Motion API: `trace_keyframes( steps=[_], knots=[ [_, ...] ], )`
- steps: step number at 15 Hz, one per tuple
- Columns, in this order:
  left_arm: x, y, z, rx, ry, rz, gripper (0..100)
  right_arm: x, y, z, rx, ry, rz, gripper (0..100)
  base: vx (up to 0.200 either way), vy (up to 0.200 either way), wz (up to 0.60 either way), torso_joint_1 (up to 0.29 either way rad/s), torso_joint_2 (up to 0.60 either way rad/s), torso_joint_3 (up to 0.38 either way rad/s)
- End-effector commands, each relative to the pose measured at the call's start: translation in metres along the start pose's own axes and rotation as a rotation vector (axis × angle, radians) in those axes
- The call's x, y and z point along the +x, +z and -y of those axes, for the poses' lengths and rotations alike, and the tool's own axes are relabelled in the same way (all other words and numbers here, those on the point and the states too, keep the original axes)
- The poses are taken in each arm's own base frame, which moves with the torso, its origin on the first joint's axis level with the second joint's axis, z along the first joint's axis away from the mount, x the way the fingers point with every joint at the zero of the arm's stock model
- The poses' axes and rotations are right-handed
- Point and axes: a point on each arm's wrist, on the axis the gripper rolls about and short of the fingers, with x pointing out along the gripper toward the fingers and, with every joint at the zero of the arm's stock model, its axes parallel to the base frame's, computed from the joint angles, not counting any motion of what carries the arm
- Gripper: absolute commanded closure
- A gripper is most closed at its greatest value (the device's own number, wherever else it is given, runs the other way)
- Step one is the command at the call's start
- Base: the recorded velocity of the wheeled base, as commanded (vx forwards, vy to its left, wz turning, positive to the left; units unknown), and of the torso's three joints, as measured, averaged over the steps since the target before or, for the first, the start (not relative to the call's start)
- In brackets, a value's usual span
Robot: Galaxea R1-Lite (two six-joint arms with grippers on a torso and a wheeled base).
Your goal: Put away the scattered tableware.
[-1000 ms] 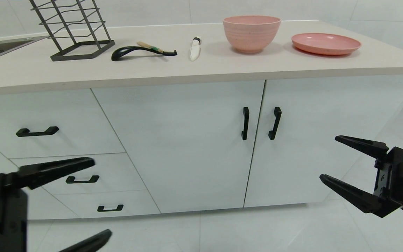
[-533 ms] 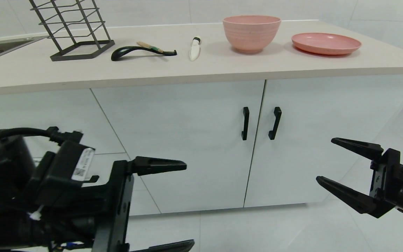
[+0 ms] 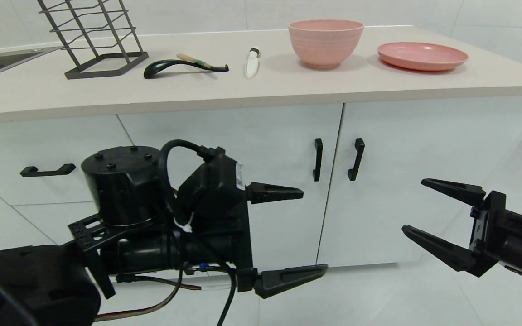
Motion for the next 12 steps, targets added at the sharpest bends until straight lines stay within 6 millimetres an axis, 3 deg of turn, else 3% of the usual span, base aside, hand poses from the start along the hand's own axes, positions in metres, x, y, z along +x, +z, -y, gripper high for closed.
trace_keyframes(
  steps=[1, 3, 7, 12],
  knots=[
    [0.023, -0.007, 0.003, -0.025, -0.028, 0.009, 0, 0.008, -0.004, 0.005, 0.005, 0.005, -0.004, 0, 0.0, 0.0, 0.0, 0.0, 0.0, 0.0],
    [0.041, -0.001, -0.006, -0.063, 0.0, 0.05, 0, 0.022, -0.004, 0.008, 0.006, 0.043, 0.014, 0, 0.0, 0.0, 0.0, 0.0, 0.0, 0.0],
    [0.055, -0.011, -0.013, -0.083, 0.061, 0.029, 0, 0.047, -0.017, 0.022, 0.015, 0.075, 0.011, 0, 0.0, 0.0, 0.0, 0.0, 0.0, 0.0],
    [0.081, -0.004, -0.038, 0.033, 0.06, 0.09, 0, 0.079, -0.043, 0.041, 0.029, 0.097, -0.005, 0, 0.0, 0.0, 0.0, 0.0, 0.0, 0.0]
  ],
)
